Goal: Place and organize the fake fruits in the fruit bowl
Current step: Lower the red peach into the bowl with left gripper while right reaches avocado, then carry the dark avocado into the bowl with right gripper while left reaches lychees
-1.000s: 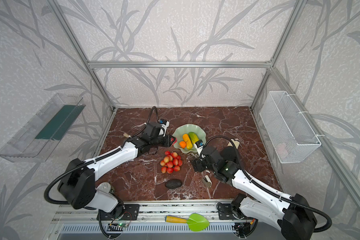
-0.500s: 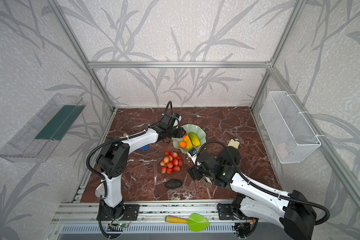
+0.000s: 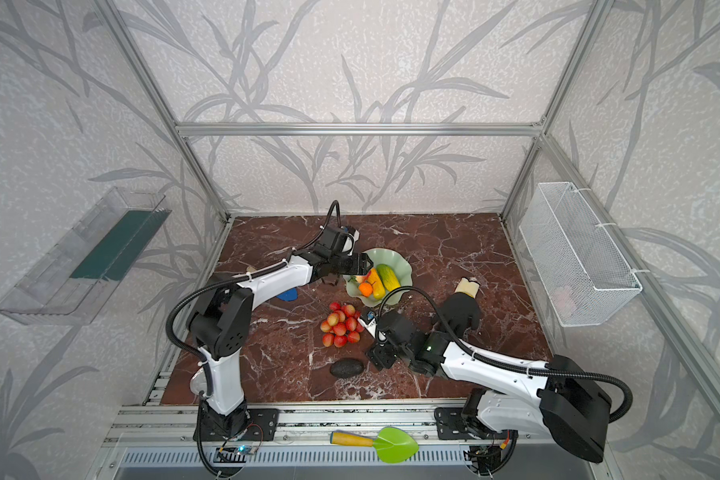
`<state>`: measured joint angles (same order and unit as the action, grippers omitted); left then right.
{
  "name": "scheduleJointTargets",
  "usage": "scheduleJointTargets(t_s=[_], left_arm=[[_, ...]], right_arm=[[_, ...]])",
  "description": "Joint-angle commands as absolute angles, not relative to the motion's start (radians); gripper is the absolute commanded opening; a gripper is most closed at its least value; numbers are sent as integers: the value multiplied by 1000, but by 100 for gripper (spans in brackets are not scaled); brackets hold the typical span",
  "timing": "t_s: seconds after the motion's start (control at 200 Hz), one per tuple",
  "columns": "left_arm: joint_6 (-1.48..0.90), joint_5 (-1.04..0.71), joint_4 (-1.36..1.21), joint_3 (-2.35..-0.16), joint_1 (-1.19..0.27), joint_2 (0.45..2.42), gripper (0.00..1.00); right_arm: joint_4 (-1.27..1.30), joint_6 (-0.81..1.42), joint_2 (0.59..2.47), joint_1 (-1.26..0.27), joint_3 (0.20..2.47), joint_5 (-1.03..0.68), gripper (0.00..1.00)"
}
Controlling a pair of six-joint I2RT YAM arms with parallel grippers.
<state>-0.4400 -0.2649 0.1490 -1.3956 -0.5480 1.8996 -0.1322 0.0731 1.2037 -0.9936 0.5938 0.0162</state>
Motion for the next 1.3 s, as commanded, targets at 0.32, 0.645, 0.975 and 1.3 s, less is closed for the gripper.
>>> scheduleJointTargets(t_s=[0.32, 0.645, 0.975, 1.3], left_arm=[[-392, 27, 28, -1029, -499, 1248, 86], [-483, 196, 96, -653, -427, 828, 92], [-657, 170, 98, -412, -391, 652, 92], [-763, 16, -34, -327, -383, 716, 85]], right_arm=[[-32, -41, 1451, -1167, 722, -45, 82], [-39, -51, 1597, -1181, 798, -37, 59], [-79, -1, 1497, -1193, 815, 24, 23], [-136, 51, 1277, -887, 891, 114, 22]])
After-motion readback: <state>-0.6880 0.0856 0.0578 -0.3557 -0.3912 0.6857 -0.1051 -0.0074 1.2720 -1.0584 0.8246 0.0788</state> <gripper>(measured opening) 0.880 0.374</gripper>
